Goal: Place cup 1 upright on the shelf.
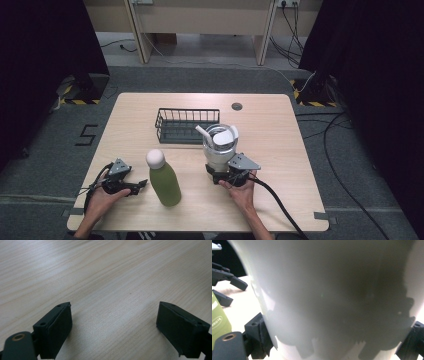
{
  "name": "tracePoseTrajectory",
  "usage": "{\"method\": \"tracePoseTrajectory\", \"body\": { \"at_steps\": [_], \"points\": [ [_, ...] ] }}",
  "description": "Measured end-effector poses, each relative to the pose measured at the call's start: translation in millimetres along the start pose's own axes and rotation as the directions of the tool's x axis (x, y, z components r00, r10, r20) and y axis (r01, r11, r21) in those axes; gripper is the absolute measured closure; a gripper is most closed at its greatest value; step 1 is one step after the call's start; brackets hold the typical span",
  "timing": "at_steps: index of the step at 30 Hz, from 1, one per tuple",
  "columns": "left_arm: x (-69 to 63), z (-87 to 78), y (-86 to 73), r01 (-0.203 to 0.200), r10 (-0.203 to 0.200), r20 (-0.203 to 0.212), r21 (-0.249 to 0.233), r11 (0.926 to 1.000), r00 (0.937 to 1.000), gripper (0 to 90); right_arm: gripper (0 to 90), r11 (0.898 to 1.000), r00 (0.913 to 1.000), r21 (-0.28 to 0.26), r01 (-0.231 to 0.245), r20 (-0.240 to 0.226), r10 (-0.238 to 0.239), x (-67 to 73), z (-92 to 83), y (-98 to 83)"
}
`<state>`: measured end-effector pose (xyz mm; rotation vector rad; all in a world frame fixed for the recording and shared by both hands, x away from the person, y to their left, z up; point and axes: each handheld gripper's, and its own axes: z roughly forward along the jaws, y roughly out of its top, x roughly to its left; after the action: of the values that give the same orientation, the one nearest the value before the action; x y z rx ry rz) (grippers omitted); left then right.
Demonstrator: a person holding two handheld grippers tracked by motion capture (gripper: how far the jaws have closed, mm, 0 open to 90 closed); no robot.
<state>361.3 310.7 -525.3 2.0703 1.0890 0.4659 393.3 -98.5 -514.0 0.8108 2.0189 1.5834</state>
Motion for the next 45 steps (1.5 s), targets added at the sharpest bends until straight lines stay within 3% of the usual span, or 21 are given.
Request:
{"method": "tracePoseTrajectory", "body": {
  "at_steps": [5, 22, 45],
  "points": [
    [0.1, -0.1, 0.0, -0.001, 0.001, 0.0, 0.001, 1.0, 1.0, 12.6, 11.4, 0.999, 0.9991, 0.002, 0.039, 0.015, -0.039, 2.1, -1.0, 4.2],
    [0.1, 0.0, 0.0, 0.0, 0.0, 0.0, 0.0, 1.0, 1.0, 12.6, 11.4, 1.0, 0.9997, -0.013, 0.021, 0.01, -0.021, 1.2, 1.0, 22.3],
    [0.0, 0.0, 0.0, 0.0, 0.0, 0.0, 0.0, 1.0, 1.0, 12.5, 11.4, 0.999, 0.9989, -0.013, 0.033, 0.032, -0.033, -11.6, 6.3, 66.8]
  ]
}}
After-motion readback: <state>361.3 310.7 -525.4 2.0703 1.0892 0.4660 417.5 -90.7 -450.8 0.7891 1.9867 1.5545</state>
